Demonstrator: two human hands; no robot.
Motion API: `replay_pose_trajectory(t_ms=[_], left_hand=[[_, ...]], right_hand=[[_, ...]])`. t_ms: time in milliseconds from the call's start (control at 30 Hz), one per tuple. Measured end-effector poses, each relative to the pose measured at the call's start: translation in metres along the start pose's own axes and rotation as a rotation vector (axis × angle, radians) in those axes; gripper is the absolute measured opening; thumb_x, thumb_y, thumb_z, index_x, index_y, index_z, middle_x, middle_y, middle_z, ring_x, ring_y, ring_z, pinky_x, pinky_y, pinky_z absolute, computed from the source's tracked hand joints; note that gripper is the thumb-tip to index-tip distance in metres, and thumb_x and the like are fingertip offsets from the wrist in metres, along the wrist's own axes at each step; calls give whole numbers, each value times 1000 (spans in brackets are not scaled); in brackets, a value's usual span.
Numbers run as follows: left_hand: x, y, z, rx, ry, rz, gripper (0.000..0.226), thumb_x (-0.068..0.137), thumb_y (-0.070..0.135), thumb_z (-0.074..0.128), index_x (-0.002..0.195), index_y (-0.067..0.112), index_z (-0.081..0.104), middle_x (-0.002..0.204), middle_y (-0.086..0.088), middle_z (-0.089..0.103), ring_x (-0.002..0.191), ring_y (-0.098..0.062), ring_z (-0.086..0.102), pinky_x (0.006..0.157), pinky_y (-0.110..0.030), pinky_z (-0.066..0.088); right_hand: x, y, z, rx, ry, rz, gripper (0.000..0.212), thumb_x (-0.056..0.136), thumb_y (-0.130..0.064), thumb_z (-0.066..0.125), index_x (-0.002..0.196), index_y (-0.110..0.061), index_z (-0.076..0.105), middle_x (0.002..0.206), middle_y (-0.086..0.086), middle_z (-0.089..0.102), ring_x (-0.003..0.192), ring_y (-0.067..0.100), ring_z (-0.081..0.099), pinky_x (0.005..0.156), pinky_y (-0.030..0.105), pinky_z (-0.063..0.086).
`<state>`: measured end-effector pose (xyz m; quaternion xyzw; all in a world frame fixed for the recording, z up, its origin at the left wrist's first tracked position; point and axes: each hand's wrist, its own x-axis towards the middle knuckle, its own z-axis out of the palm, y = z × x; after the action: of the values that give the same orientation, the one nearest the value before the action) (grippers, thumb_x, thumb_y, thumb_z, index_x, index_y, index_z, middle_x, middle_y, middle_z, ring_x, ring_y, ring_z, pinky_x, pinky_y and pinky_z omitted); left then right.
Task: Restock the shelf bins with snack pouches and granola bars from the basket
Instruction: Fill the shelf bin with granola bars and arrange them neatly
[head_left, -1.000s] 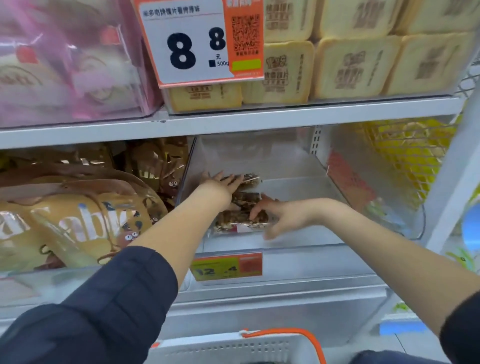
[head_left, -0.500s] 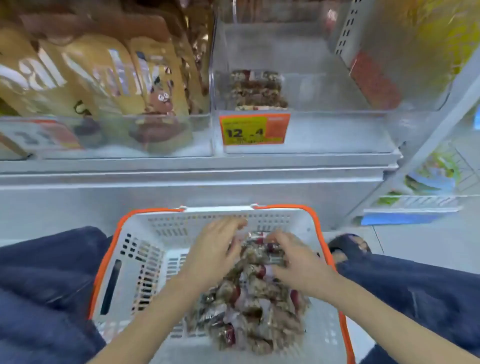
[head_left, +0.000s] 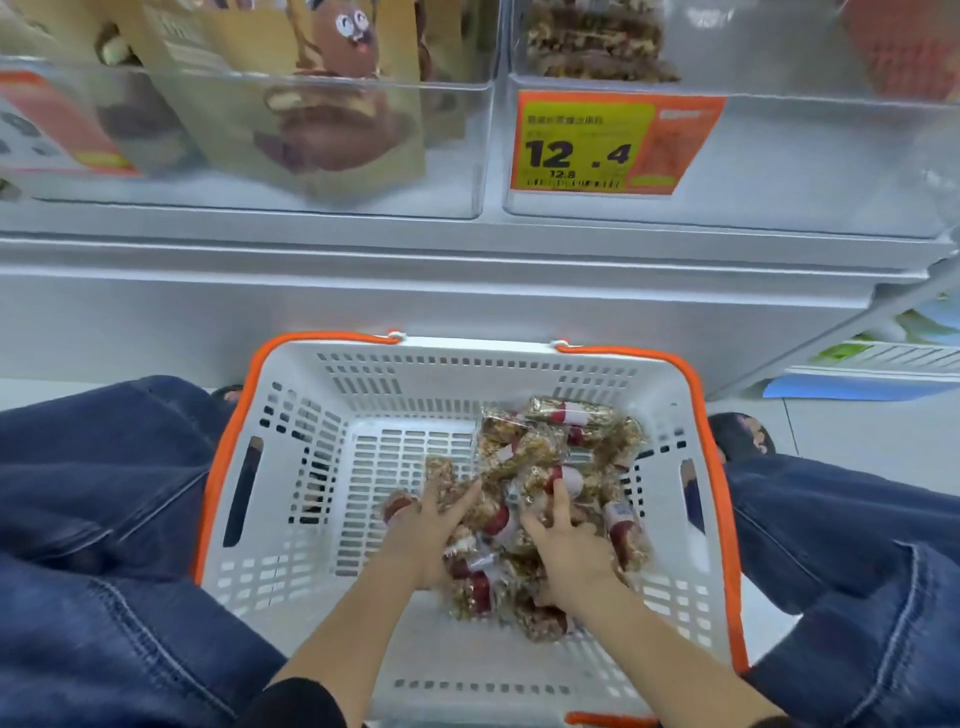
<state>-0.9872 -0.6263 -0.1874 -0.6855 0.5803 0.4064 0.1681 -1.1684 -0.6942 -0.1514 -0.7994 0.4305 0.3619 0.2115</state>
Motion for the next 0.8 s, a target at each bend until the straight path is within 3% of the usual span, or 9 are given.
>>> replay_pose_trajectory(t_ms=[67, 133, 200, 267, 400, 500, 600, 667, 800], left_hand=[[11, 6, 2, -64, -15, -49, 119, 71, 43, 78, 140, 52, -18, 155, -10, -19, 138, -43, 18, 103, -51, 38], [21, 11, 3, -212, -3, -101, 96, 71, 55, 73, 142, 51, 9, 156, -9, -9, 139, -44, 11, 107, -59, 28], [26, 14, 0, -406, 50, -137, 52, 75, 56, 68, 119, 42, 43, 153, -9, 8, 138, -41, 13, 108, -56, 24], [29, 17, -1, -466, 97, -132, 29, 80, 51, 66, 92, 34, 46, 148, -9, 18, 135, -37, 20, 106, -50, 27], [22, 26, -3, -445, 242, -57, 26, 85, 40, 64, 88, 25, 44, 133, -5, 29, 122, -31, 30, 97, -40, 34], [13, 25, -20, -500, 288, -22, 26, 83, 35, 68, 85, 23, 46, 128, -3, 32, 124, -29, 25, 102, -43, 30], [-8, 14, -55, -501, 286, 30, 29, 79, 38, 72, 78, 26, 46, 109, 1, 36, 112, -27, 33, 100, -41, 35], [-31, 10, -86, -481, 321, 89, 28, 78, 38, 73, 78, 24, 49, 101, 0, 36, 103, -23, 34, 95, -36, 37], [-100, 26, -155, -598, 487, 253, 19, 81, 32, 71, 79, 25, 54, 104, 0, 39, 91, -15, 45, 79, -23, 37]], right_hand=[[8, -2, 0, 4, 10, -14, 91, 82, -8, 69, 145, -39, 13, 156, 17, -15, 119, 40, 43, 76, 37, 50], [12, -2, 0, 11, -9, -4, 85, 82, -7, 69, 143, -40, 19, 155, 15, -10, 119, 40, 42, 75, 37, 51], [13, -4, -3, 3, -11, -3, 82, 82, 0, 61, 143, -37, 23, 156, 19, -7, 112, 38, 50, 73, 35, 51], [12, -6, -6, 0, 18, -26, 81, 80, 8, 56, 144, -32, 27, 154, 24, -2, 102, 36, 58, 73, 36, 52], [9, 3, -8, 184, 102, -43, 58, 84, 4, 51, 128, -31, 38, 148, 17, 18, 88, 25, 62, 73, 34, 55], [-4, 17, -35, 399, 241, -10, 41, 92, -12, 58, 126, -30, 43, 136, 13, 30, 73, 16, 59, 79, 27, 54], [-28, 34, -81, 563, 318, -87, 37, 89, -29, 65, 123, -25, 49, 127, 8, 40, 97, 27, 60, 87, 30, 46], [-50, 48, -111, 630, 382, -171, 32, 86, -28, 68, 114, -25, 53, 116, 1, 49, 109, 25, 54, 80, 25, 39], [-121, 76, -170, 943, 571, -315, 21, 81, -26, 71, 95, -33, 57, 101, -3, 62, 90, 22, 65, 79, 39, 54]])
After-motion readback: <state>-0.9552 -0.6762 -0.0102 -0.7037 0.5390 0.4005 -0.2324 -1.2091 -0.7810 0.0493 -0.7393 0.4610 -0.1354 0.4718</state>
